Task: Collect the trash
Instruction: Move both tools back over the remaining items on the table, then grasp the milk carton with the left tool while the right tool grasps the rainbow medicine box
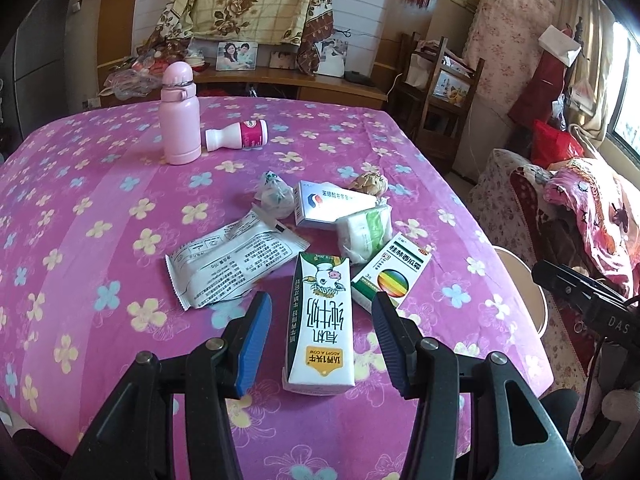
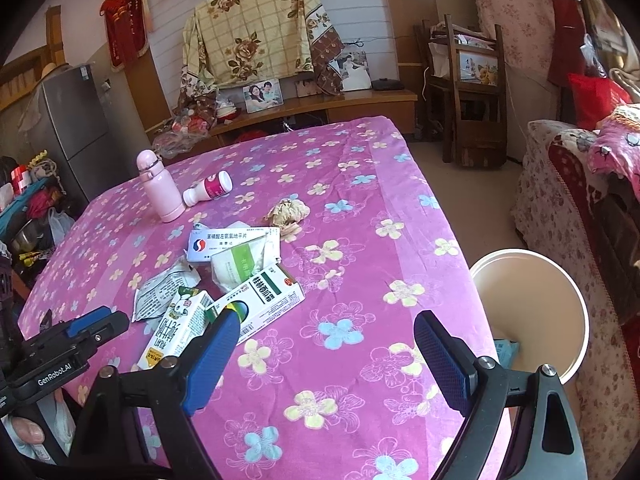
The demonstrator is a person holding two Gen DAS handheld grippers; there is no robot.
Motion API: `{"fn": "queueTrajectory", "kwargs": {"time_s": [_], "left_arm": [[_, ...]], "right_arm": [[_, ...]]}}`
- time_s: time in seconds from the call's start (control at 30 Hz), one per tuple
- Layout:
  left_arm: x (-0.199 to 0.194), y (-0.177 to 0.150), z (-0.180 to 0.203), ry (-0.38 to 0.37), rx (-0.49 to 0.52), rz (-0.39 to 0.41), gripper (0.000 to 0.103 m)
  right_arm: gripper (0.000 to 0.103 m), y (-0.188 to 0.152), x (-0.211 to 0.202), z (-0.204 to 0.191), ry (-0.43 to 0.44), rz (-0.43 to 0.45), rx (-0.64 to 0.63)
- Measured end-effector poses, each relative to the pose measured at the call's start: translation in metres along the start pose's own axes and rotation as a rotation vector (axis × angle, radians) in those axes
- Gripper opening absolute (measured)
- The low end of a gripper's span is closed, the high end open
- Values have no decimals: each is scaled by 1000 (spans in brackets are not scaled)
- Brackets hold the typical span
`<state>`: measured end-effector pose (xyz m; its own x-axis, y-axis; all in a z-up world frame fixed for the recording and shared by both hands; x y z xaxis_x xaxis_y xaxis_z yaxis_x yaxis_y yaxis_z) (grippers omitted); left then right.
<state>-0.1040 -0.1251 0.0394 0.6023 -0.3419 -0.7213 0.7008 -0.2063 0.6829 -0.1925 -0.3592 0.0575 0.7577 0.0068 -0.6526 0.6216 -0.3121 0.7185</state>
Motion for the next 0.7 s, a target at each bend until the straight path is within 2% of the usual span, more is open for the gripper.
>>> {"fn": "queueTrajectory", "kwargs": {"time_s": [0.1,0.13,0.2,0.5,0.7], "left_arm": [[0,-1,-1,1,-1,0,54],[0,-2,-1,-1,-2,-1,60],[0,-3,-2,-11,-11,1,65],[10,-12,-2,-15,5,-40,66],[25,-18,-1,-14,13,-87,67]], "right_arm": [[91,-1,1,-3,0,-3,-10],[91,-1,1,-4,-1,-3,-14],[91,-1,1,-5,-5,-2,-17],[91,-4,4,-5,-17,-8,-30],[91,-10,15,0,6,-38,-6]]}}
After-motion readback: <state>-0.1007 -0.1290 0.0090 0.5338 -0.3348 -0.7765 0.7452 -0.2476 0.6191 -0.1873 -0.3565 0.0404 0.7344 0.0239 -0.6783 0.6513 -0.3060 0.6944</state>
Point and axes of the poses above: each gripper's, at about its wrist camera, not at the fingertips, and x roughly the way its jaws point, z to its right, y to its top, the point moved 3 cm from there along x, roughly the way its jaws point, and after that the axes turned 6 degrees about y, right-handed, at the moved point
